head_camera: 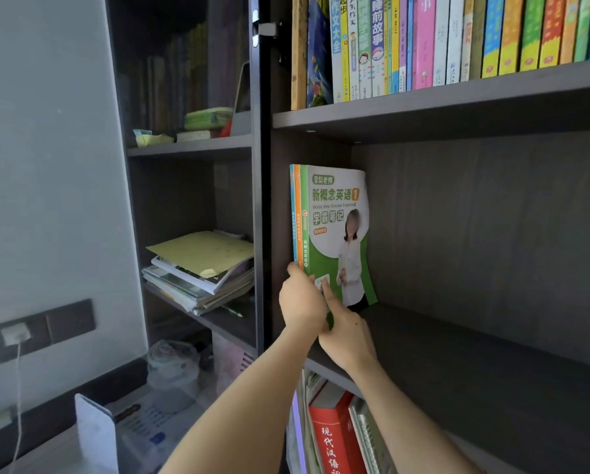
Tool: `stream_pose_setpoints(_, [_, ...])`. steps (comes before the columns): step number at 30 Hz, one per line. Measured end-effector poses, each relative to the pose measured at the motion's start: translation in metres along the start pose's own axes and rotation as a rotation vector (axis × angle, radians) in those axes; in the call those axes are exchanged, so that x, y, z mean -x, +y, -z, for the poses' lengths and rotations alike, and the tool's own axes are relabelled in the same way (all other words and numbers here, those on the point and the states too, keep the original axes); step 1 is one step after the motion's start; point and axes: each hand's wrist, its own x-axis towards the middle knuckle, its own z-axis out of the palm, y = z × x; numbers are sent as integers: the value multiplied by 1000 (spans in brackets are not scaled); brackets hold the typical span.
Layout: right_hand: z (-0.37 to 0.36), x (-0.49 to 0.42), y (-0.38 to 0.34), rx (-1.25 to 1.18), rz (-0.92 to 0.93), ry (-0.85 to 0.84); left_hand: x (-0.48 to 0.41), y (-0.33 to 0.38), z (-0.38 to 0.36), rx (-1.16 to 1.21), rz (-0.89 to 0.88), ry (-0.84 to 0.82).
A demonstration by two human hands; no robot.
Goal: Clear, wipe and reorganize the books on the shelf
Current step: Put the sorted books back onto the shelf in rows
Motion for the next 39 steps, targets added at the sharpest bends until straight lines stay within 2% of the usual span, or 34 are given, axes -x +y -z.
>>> stream_pose_setpoints(4, [0, 7, 1, -2, -21, -23, 7, -2, 8, -3, 74, -27])
stream_pose_setpoints(8, [12, 26, -3, -368, -163, -7, 38, -13, 35, -58, 2, -37])
stream_pose_setpoints(13, [21, 122, -26, -709, -145, 74, 90, -65, 75, -94, 64, -111])
stream_pose_setpoints(15, [19, 160, -25, -759, -158, 47, 107, -88, 84, -116, 98, -151])
stream_pose_setpoints(17, [7, 203, -14, -801, -267, -54, 134, -120, 83, -132, 156, -188])
stream_pose_setpoints(20, [-22, 265, 13, -781, -493, -294, 183, -177, 66, -142, 282, -269])
stream_pose_setpoints(24, [-58, 353, 57, -664, -738, -463, 269, -266, 40, -109, 484, -427])
stream_pose_setpoints(28, [-83, 429, 87, -608, -910, -597, 352, -334, 34, -144, 671, -508])
stream_pose_setpoints(33, [-113, 495, 105, -554, -1034, -709, 428, -403, 34, -208, 898, -563])
stream_pose_setpoints(37, [-163, 533, 120, -474, -1036, -762, 470, -446, 23, -205, 1068, -502])
stream_pose_setpoints(39, [-205, 558, 131, -418, -1014, -799, 497, -480, 5, -140, 1209, -429])
